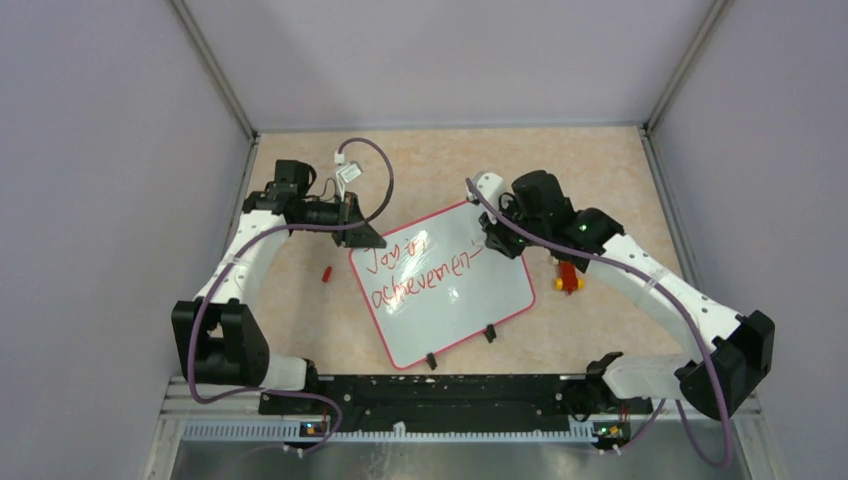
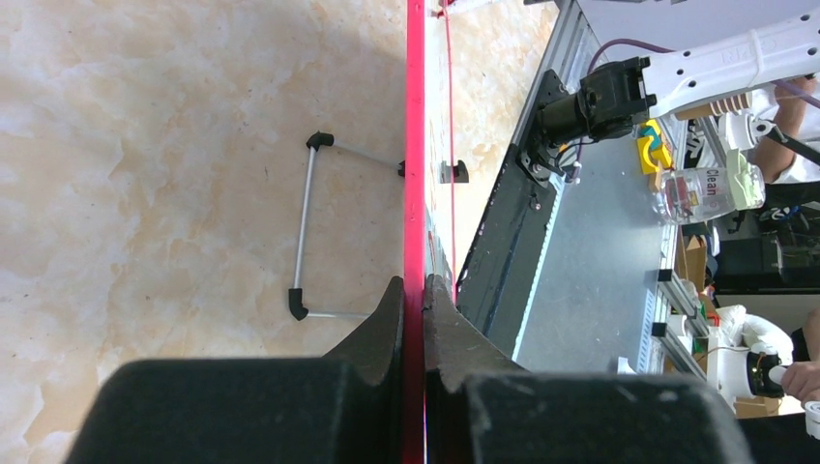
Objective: Write a sentence on the whiteboard
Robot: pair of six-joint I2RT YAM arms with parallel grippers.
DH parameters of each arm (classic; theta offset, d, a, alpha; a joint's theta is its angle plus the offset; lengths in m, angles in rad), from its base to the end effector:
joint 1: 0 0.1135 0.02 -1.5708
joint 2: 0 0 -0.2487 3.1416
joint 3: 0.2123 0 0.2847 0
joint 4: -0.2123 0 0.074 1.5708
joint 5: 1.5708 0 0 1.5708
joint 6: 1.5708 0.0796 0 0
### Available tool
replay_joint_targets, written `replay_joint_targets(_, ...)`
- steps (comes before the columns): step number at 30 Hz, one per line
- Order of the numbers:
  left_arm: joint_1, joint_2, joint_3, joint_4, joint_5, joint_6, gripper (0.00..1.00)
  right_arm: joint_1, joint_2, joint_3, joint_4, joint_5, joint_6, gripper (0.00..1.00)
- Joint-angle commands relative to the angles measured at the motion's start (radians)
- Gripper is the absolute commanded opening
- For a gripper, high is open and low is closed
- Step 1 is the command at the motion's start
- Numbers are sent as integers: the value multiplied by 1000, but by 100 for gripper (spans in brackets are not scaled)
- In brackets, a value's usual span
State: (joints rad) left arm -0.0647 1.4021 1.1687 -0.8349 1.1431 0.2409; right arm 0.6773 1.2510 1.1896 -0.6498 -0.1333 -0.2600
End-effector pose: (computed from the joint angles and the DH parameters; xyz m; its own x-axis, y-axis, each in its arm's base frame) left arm 0.3091 -0.0926 0.2589 -0.7386 0.1470 -0.6580 0.6594 0.3609 -0.6595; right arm 0.2576 0.2208 0.2926 -0.3117 -0.5776 -0.7544 -0.8068 0.5803 -0.1109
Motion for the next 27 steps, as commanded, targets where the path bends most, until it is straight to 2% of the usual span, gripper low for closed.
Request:
replay_joint_targets(1,2,-17,-17,3,-93,46,0,-8,-53,-43,11,-11,17,0)
replay_joint_targets(14,2,-19,-24,9,-98,43,0,-8,-105,-140,-23,-22,10,0)
replay_joint_targets(27,2,-25,-24,11,-97,41,0,-9,-87,-51,-20,93,-22,0)
